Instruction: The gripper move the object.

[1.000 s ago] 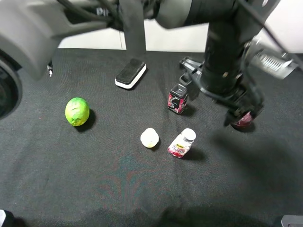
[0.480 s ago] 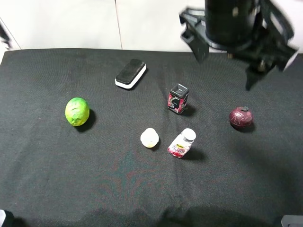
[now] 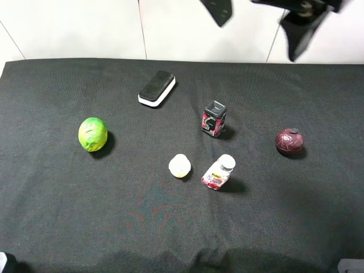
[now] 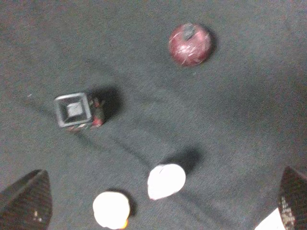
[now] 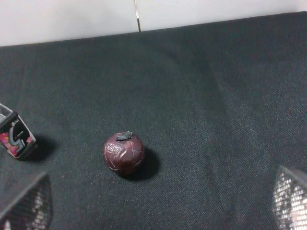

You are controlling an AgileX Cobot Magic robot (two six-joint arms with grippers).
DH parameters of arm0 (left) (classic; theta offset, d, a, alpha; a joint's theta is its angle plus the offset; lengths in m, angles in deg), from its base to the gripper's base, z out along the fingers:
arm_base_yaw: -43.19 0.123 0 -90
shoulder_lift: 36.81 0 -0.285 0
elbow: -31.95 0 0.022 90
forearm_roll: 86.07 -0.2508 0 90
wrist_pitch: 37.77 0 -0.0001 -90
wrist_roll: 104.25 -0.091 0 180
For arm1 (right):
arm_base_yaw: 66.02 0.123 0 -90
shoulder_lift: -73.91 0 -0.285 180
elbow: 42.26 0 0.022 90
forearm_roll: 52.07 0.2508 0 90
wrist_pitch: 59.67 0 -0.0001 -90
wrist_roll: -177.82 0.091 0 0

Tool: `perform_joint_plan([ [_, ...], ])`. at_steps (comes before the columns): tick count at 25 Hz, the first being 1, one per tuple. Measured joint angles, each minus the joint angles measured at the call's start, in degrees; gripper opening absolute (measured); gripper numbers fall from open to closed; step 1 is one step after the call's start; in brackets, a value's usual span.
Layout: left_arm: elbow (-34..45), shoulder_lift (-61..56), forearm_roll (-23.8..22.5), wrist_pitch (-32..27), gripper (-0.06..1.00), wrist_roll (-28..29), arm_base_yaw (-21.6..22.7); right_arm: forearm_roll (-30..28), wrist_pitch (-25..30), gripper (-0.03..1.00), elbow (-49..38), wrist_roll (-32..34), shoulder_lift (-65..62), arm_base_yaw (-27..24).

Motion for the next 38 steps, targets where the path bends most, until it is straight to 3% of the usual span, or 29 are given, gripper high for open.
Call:
perform_joint_plan([
  [13,21.0,-21.9,-3.9,0.0,0.99,1.9,0.0,0.1,0.0,0.69,0.0,0.0,0.0,0.0],
  [26,46.6,-49.9,-3.0,0.0,0.99,4.1,0.0,0.1,0.0,0.69,0.0,0.0,0.0,0.0],
  [31,52.6,-58.6,-3.0,0.0,0.99,5.2,0.0,0.1,0.0,0.69,0.0,0.0,0.0,0.0],
  [38,57.7,-65.1,-8.0,0.0,0.99,5.4,1.5,0.1,0.0,0.69,0.0,0.0,0.0,0.0],
])
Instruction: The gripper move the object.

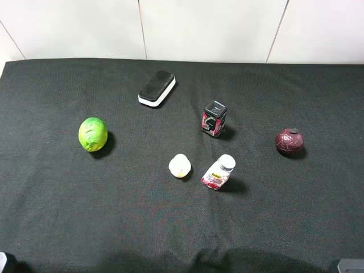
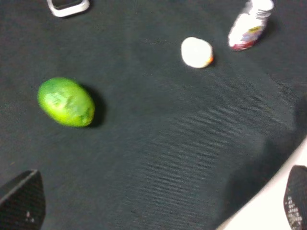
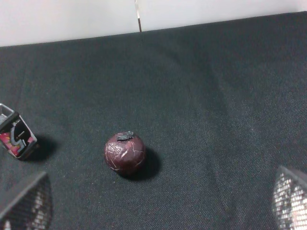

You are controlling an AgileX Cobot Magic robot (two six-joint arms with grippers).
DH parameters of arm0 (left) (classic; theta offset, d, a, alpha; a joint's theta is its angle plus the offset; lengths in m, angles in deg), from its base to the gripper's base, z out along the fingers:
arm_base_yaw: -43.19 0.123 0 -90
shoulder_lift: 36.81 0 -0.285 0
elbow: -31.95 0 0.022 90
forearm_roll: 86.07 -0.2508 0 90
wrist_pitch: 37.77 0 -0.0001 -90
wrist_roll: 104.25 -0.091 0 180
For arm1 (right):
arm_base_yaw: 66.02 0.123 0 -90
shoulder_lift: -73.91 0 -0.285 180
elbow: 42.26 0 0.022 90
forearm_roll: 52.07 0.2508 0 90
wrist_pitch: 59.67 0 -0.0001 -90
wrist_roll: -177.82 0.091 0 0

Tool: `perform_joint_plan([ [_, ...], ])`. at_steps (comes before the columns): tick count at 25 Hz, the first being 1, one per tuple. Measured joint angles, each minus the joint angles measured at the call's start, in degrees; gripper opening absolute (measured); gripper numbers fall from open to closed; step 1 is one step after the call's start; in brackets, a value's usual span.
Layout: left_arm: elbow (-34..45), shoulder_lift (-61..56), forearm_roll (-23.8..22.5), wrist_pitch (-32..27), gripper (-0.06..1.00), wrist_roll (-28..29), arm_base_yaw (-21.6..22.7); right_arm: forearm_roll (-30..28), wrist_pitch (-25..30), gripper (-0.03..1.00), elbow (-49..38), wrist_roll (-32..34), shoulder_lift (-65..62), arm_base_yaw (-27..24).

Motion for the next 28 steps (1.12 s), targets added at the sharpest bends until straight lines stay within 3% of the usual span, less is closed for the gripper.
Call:
perform_joint_plan([
  [4,3.0,-2.1,-0.4,0.0,0.99,-0.1,6.8,0.0,0.0,0.69,0.0,0.0,0.0,0.0],
  [11,9.5,-9.2,-0.2,0.0,0.99,-3.9,22.6,0.0,0.0,0.69,0.0,0.0,0.0,0.0],
  [19,19.2,-19.7,2.8,1.5,0.99,-5.9,39.0,0.0,0.0,0.69,0.0,0.0,0.0,0.0],
  [28,26.5,-30.1,9.0,6.0,0.99,-12.4,50.3,0.0,0.0,0.69,0.0,0.0,0.0,0.0],
])
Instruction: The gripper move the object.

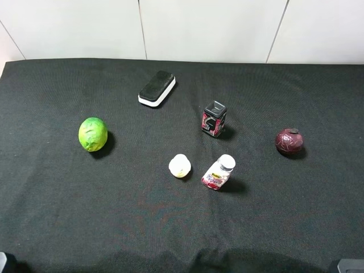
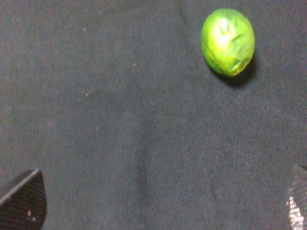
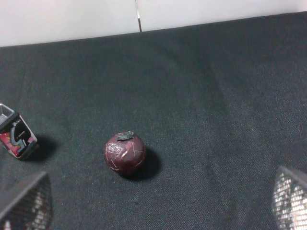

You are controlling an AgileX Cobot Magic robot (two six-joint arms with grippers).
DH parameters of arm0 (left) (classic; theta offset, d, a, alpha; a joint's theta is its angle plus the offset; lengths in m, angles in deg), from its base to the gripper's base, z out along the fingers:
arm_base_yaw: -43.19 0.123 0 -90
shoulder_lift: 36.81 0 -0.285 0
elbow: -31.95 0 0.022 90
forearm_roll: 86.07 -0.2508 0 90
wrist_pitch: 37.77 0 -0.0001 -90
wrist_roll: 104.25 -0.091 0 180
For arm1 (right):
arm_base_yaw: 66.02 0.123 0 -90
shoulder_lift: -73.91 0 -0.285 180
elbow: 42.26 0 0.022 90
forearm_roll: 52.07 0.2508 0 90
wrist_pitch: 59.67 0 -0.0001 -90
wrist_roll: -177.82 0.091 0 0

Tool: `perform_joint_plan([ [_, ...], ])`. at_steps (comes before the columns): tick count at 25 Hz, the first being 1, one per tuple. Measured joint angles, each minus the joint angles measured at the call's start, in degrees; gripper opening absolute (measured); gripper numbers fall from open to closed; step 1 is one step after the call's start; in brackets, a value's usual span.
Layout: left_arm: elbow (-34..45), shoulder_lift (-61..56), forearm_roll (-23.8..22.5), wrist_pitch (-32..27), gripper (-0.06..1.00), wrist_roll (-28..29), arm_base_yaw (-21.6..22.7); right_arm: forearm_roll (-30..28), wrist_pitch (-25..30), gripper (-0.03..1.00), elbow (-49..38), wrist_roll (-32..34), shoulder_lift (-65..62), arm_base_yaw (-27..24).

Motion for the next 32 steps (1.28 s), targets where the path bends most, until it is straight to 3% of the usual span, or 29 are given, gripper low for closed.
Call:
perform_joint_plan([
  [8,0.3,-7.5,3.3,0.6,0.99,-3.8,6.1,0.0,0.0,0.69,0.0,0.0,0.0,0.0],
  [32,0.3,-9.3,3.3,0.6,0.99,-4.9,6.3,0.0,0.0,0.69,0.0,0.0,0.0,0.0],
])
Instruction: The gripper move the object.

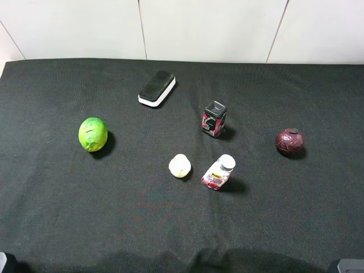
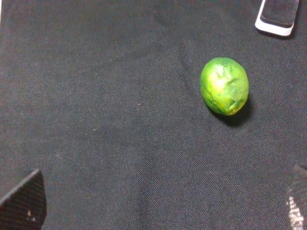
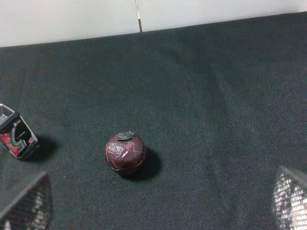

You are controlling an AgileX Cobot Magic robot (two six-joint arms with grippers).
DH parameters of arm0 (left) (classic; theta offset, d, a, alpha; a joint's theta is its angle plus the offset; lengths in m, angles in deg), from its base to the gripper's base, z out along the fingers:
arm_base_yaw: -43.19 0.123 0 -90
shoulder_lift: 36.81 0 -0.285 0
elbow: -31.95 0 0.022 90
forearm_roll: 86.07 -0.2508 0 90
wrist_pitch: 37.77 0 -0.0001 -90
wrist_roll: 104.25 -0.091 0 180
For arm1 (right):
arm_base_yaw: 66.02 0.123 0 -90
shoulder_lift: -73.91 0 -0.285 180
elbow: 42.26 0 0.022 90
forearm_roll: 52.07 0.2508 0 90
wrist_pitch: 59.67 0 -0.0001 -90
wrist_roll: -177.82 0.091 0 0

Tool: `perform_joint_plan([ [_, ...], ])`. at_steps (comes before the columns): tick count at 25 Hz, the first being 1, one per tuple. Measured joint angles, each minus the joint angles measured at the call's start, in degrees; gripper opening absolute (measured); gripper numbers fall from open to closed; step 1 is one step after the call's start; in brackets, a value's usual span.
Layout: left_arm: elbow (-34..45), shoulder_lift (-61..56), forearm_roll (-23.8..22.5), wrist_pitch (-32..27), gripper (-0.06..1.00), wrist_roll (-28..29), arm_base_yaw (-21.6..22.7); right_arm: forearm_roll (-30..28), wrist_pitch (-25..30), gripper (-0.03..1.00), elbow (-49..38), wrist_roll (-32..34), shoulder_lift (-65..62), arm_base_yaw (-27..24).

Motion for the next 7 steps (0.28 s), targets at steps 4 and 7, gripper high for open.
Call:
perform_joint_plan([
  [4,0.0,0.0,0.0,0.0,0.99,0.3,0.0,0.0,0.0,0.69,0.0,0.0,0.0,0.0],
  [7,0.0,0.0,0.1,0.0,0.99,0.0,0.0,0.1,0.0,0.69,0.0,0.0,0.0,0.0],
])
